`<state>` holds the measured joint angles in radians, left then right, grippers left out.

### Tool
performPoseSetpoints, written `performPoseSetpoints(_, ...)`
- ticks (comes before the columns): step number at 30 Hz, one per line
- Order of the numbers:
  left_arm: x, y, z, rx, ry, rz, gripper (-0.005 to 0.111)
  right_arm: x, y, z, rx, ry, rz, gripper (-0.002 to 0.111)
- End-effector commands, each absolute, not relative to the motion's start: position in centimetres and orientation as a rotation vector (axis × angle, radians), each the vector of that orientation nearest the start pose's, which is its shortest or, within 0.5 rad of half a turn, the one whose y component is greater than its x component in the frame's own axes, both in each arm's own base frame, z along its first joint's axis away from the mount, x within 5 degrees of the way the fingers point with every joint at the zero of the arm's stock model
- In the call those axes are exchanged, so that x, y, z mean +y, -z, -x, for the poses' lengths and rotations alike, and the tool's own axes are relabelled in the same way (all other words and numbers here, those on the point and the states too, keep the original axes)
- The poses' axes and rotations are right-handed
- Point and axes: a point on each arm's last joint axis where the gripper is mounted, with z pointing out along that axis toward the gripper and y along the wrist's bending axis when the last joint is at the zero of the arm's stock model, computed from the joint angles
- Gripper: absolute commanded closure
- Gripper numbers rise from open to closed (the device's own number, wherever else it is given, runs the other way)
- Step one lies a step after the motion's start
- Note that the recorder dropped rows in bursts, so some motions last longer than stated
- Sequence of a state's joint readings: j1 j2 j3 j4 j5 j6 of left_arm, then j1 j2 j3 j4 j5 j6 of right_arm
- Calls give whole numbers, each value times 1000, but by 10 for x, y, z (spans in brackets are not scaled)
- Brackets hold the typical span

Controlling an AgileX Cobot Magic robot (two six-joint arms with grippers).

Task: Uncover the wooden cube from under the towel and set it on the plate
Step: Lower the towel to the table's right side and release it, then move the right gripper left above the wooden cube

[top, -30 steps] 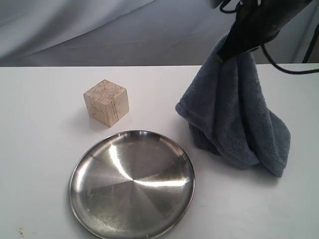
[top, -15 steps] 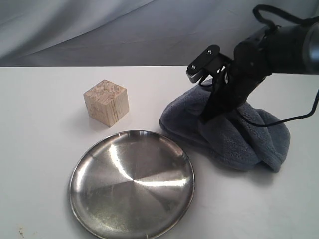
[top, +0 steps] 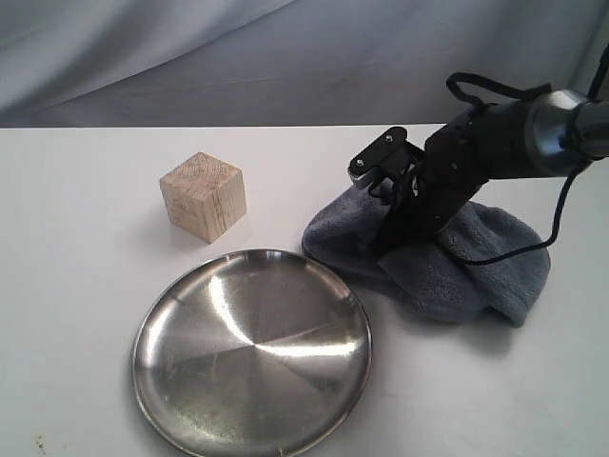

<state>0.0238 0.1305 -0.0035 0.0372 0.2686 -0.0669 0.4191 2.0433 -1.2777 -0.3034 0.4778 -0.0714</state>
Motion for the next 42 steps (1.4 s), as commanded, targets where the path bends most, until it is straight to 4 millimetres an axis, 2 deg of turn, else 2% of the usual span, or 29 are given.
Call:
performPoseSetpoints(1,2,-182,-63,1869,-1,55,105,157,-131,-382,2492,140,951,108)
performPoseSetpoints(4,2,-182,-63,1869,-1,55,105,157,-131,-383,2488,139,950,107)
performPoseSetpoints(6,2,-182,-63,1869,-1,55,105,157,-132,-383,2481,147,959,94)
performPoseSetpoints(8,2,-182,-63,1869,-1,55,105,158,-132,-384,2466,144,961,65)
performPoseSetpoints(9,2,-182,-63,1869,-1,55,105,158,-133,-385,2461,139,953,39)
performPoseSetpoints(10,2,-182,-63,1869,-1,55,105,158,-133,-385,2462,138,950,26)
performPoseSetpoints(11,2,-182,-63,1869,-1,55,105,158,-132,-384,2471,142,951,5)
performPoseSetpoints(15,2,-182,-63,1869,-1,55,105,156,-137,-380,2500,165,975,3)
performPoseSetpoints(26,2,-182,-63,1869,-1,55,105,153,-219,-366,2360,80,844,3)
performPoseSetpoints(38,2,-182,-63,1869,-1,55,105,148,-266,-349,2276,46,837,3)
performPoseSetpoints(40,2,-182,-63,1869,-1,55,105,159,-269,-343,2229,-34,931,3)
performPoseSetpoints(42,2,-182,-63,1869,-1,55,105,183,-270,-331,2161,-126,1063,4)
